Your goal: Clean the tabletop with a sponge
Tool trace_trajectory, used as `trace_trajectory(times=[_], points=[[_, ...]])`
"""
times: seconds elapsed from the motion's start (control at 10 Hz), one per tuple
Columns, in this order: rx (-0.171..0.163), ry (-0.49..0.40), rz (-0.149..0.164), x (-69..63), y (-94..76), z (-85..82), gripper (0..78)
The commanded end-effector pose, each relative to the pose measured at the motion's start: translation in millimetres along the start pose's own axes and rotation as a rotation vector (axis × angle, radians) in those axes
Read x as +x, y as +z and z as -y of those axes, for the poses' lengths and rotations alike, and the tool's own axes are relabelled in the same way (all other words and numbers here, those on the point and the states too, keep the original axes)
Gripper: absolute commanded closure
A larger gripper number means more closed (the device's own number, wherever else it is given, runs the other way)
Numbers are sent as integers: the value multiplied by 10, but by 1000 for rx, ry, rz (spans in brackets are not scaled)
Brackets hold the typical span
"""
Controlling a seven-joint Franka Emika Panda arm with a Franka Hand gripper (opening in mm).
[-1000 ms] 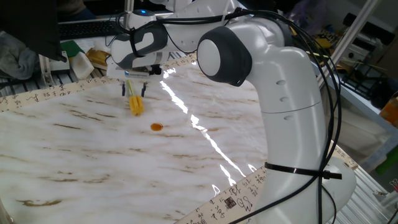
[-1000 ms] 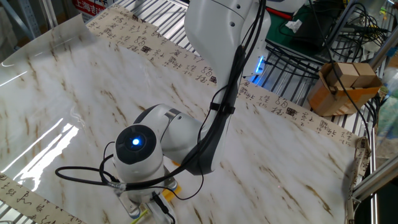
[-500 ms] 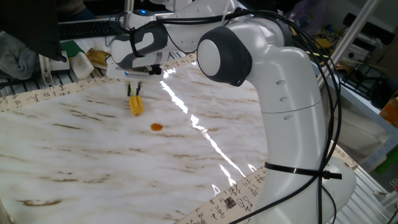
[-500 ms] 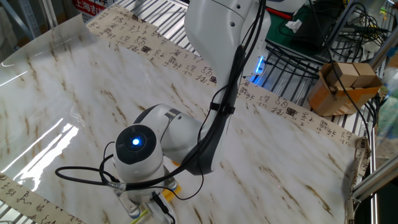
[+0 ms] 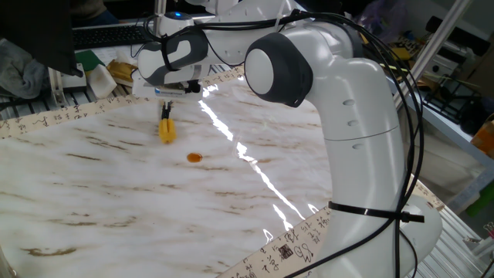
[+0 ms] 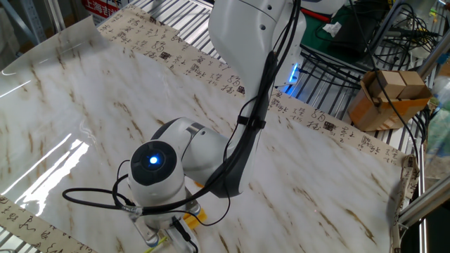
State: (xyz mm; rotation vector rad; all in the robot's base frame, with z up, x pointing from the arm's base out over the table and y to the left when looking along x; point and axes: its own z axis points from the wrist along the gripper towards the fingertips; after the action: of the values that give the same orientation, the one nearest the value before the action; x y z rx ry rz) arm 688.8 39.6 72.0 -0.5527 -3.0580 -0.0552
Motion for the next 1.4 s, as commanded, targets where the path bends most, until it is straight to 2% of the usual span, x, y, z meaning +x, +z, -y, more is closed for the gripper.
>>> trace_trajectory(times=[0.1,0.3,0.5,0.8,1.2,1.4], points=[[28,-31,-16,51,-100,13,764],[15,-48,-26,77,-178,67,764],[19,-78,-35,123,-246,120,764],[29,-104,-38,342,-298,236,764],[42,-138,-34,542,-411,433,764],[58,-163,-28,636,-399,481,764]])
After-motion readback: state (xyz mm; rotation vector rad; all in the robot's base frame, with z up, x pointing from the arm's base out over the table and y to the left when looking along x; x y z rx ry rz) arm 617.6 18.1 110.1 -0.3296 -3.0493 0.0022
